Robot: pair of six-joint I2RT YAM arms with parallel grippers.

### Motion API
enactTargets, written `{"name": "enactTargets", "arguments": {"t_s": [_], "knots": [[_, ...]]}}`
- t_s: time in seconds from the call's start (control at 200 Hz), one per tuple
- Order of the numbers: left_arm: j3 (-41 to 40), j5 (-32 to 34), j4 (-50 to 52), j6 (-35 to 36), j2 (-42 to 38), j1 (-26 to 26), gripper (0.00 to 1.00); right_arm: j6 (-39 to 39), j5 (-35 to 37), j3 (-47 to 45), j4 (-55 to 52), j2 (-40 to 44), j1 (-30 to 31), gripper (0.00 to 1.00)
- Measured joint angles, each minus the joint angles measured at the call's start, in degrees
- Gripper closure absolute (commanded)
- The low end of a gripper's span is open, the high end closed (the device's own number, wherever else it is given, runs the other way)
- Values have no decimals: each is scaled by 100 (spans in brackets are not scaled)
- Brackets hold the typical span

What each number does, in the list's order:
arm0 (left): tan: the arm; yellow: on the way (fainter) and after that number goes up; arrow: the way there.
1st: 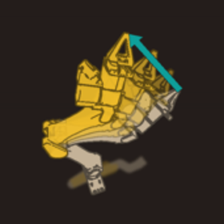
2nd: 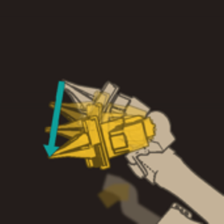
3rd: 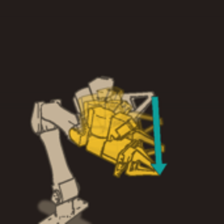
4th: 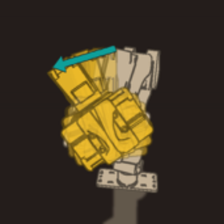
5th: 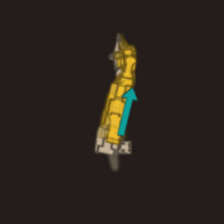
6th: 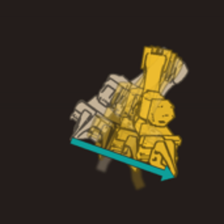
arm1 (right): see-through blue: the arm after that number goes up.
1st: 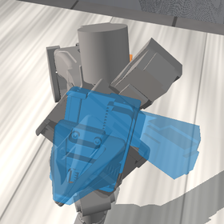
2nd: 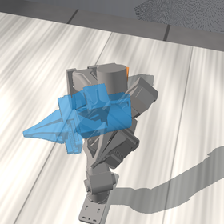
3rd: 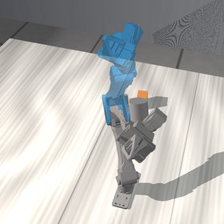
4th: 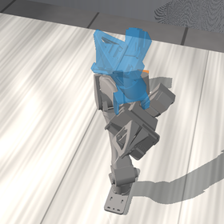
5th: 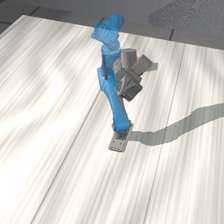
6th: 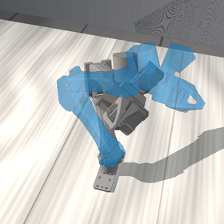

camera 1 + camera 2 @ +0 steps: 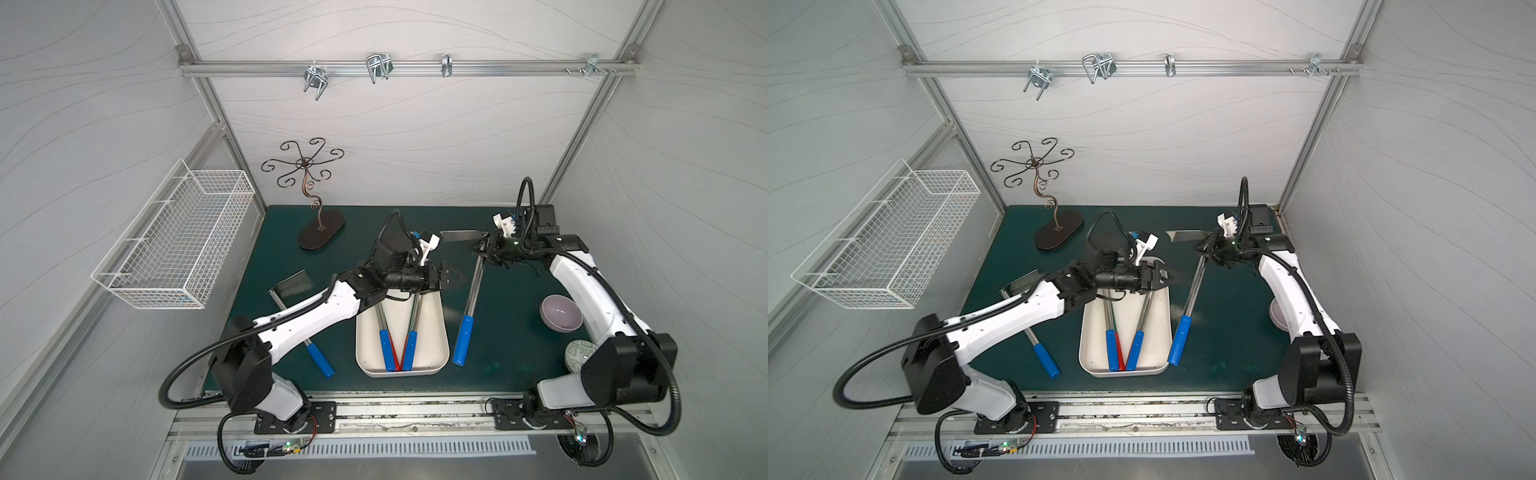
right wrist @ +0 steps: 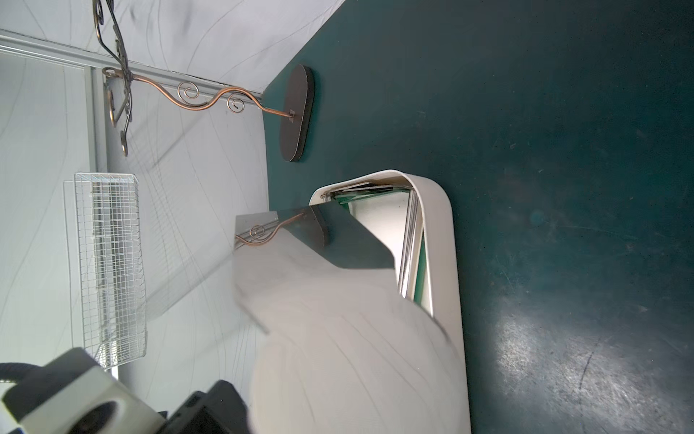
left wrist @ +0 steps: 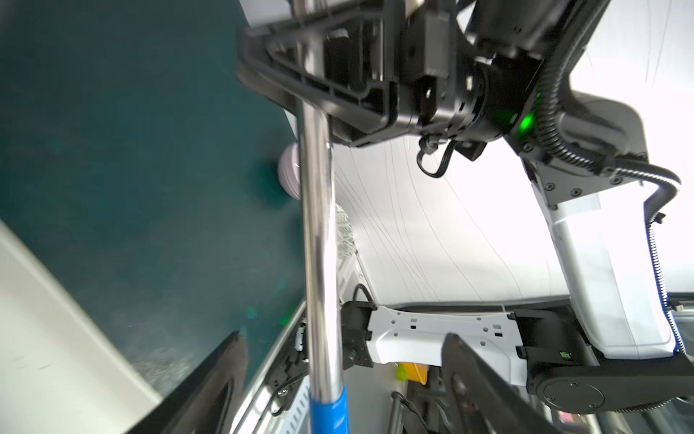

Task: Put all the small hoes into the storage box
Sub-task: Place the hoe in the storage box.

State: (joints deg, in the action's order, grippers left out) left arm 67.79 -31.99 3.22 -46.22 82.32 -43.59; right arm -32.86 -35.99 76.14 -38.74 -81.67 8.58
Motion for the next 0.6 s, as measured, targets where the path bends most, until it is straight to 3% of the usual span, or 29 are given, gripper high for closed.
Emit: {"name": "enactTargets", "arguments": {"t_s": [0.125, 0.305, 0.6], "knots": [[-31, 420, 901, 612, -636, 516, 7, 20, 179, 229, -192, -2, 101, 100], [-409, 949, 1860, 1320, -1451, 1663, 5, 9, 444, 479, -363, -81, 492, 100], [-953, 1902, 2564, 2402, -1784, 3034, 6, -20, 944, 579, -442, -739, 1508, 100]]}}
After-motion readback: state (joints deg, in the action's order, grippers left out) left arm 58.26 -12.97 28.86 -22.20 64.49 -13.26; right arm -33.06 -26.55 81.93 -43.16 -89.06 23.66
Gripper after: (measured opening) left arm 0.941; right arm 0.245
